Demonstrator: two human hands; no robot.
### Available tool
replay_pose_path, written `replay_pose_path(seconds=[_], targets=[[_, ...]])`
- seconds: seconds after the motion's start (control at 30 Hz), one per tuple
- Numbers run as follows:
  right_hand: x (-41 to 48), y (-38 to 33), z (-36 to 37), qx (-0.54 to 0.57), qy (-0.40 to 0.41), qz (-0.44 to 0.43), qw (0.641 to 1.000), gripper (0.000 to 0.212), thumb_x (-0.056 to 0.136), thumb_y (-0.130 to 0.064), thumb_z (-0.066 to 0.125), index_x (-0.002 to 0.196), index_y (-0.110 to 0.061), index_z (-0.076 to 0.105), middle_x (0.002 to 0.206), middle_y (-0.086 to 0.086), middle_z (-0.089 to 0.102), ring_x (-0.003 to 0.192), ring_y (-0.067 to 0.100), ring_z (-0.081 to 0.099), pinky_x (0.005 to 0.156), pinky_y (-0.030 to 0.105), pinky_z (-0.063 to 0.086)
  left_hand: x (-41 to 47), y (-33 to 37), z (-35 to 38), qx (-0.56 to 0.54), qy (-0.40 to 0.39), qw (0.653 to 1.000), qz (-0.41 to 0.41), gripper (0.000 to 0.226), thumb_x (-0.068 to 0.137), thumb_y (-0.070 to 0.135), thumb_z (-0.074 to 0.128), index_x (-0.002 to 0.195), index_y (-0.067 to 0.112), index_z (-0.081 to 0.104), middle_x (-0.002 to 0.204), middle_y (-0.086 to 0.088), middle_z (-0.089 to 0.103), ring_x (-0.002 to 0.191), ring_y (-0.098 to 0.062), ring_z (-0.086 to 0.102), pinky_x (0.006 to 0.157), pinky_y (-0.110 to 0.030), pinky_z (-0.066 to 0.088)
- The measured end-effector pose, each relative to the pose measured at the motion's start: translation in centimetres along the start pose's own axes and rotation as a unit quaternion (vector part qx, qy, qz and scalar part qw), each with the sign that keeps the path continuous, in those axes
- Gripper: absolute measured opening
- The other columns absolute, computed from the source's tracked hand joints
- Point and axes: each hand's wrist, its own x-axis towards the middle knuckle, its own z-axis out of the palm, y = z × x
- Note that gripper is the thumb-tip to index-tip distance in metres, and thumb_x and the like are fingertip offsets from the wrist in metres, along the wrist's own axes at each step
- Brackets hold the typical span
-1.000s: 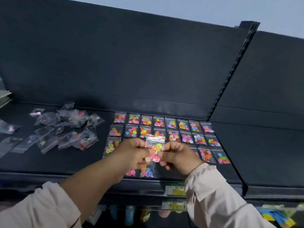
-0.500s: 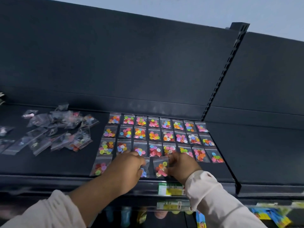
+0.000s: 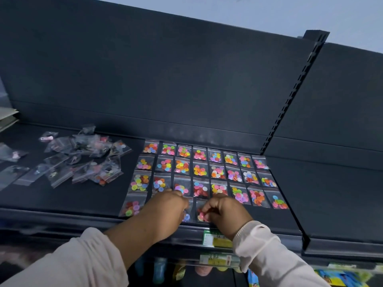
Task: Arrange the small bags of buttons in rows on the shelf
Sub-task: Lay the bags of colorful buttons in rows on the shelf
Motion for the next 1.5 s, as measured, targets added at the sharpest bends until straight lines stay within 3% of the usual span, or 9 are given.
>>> replay_pose_path(seconds=[0.1,0.27,0.33,0.43,0.57,0.73,1.17,1.33,1.5], targets=[[0.2,-0.1,0.0,-0.008,-0.009,-0.024,1.000,0.017,0.087,-0.014,0.060,0.096,-0.021,0.073,0.102,-0.005,0.067,0.095,0.015,0.063,0.091,0.022,0.047,0.0,-0.2,0.3,0.001,0.005,1.000,0.002,0.018,0.094,0.020,0.048,0.099,0.018,0.064,0.101,0.001,0.057,0.098,-0.016,0.048,0.086,-0.031,0.044],[0.0,0.0,0.2,0.014,0.010,-0.038,0.999,0.016,0.086,-0.011,0.061,0.088,-0.021,0.073,0.087,-0.009,0.064,0.086,0.015,0.065,0.081,0.019,0.048,0.1,-0.7,0.3,-0.016,0.004,1.000,-0.001,0.022,0.094,0.023,0.048,0.108,0.020,0.065,0.106,0.002,0.058,0.101,-0.015,0.049,0.089,-0.033,0.045],[0.1,-0.2,-0.1,0.028,0.035,-0.043,0.998,0.020,0.086,-0.008,0.058,0.083,-0.022,0.071,0.079,-0.011,0.061,0.081,0.015,0.064,0.074,0.016,0.047,0.1,-0.9,-0.1,-0.014,0.013,1.000,-0.002,0.023,0.094,0.024,0.048,0.108,0.019,0.065,0.106,0.002,0.057,0.101,-0.016,0.050,0.089,-0.033,0.045],[0.4,-0.8,-0.9,-0.008,0.084,-0.059,0.995,0.017,0.088,-0.011,0.055,0.090,-0.021,0.068,0.085,-0.009,0.058,0.079,0.011,0.057,0.070,0.013,0.041,-0.2,-1.4,-0.9,-0.009,0.037,0.999,-0.008,0.024,0.094,0.025,0.048,0.111,0.017,0.063,0.107,0.001,0.057,0.103,-0.017,0.049,0.089,-0.031,0.043],[1.4,-2.5,-1.7,-0.094,0.125,-0.099,0.983,0.019,0.088,-0.019,0.054,0.105,-0.023,0.063,0.106,-0.005,0.059,0.098,0.015,0.055,0.086,0.021,0.044,-1.0,-2.8,-2.8,-0.007,0.074,0.997,-0.034,0.031,0.094,0.032,0.050,0.122,0.021,0.058,0.116,0.003,0.056,0.109,-0.016,0.048,0.093,-0.029,0.042],[3.0,-7.0,-2.0,-0.143,0.136,-0.150,0.969,0.036,0.088,-0.027,0.056,0.124,-0.026,0.055,0.124,-0.003,0.054,0.118,0.020,0.047,0.101,0.024,0.037,-3.1,-7.2,-5.3,0.040,0.122,0.989,-0.079,0.030,0.091,0.032,0.053,0.118,0.020,0.060,0.115,0.000,0.057,0.107,-0.019,0.050,0.090,-0.030,0.043],[13.0,-22.7,3.9,-0.139,0.047,-0.213,0.966,0.038,0.090,-0.028,0.051,0.128,-0.022,0.052,0.136,0.004,0.048,0.125,0.025,0.045,0.104,0.029,0.037,-9.3,-22.6,-10.5,0.038,0.118,0.972,-0.197,0.032,0.087,0.032,0.055,0.115,0.018,0.061,0.113,-0.005,0.058,0.107,-0.025,0.054,0.089,-0.038,0.046],[18.6,-26.4,7.6,-0.173,-0.005,-0.160,0.972,0.054,0.091,-0.038,0.047,0.142,-0.027,0.033,0.154,0.003,0.023,0.141,0.029,0.019,0.116,0.039,0.021,-9.0,-27.7,-11.8,0.014,0.120,0.976,-0.181,0.024,0.088,0.027,0.050,0.108,0.021,0.063,0.108,-0.001,0.058,0.103,-0.022,0.054,0.084,-0.035,0.048],[20.1,-28.6,10.2,-0.199,-0.073,-0.163,0.964,0.054,0.093,-0.043,0.042,0.143,-0.027,0.030,0.153,-0.002,0.024,0.142,0.027,0.016,0.116,0.039,0.017,-6.6,-31.4,-12.1,-0.014,0.118,0.984,-0.133,0.024,0.087,0.027,0.047,0.104,0.020,0.062,0.108,0.003,0.060,0.104,-0.018,0.055,0.087,-0.035,0.047]])
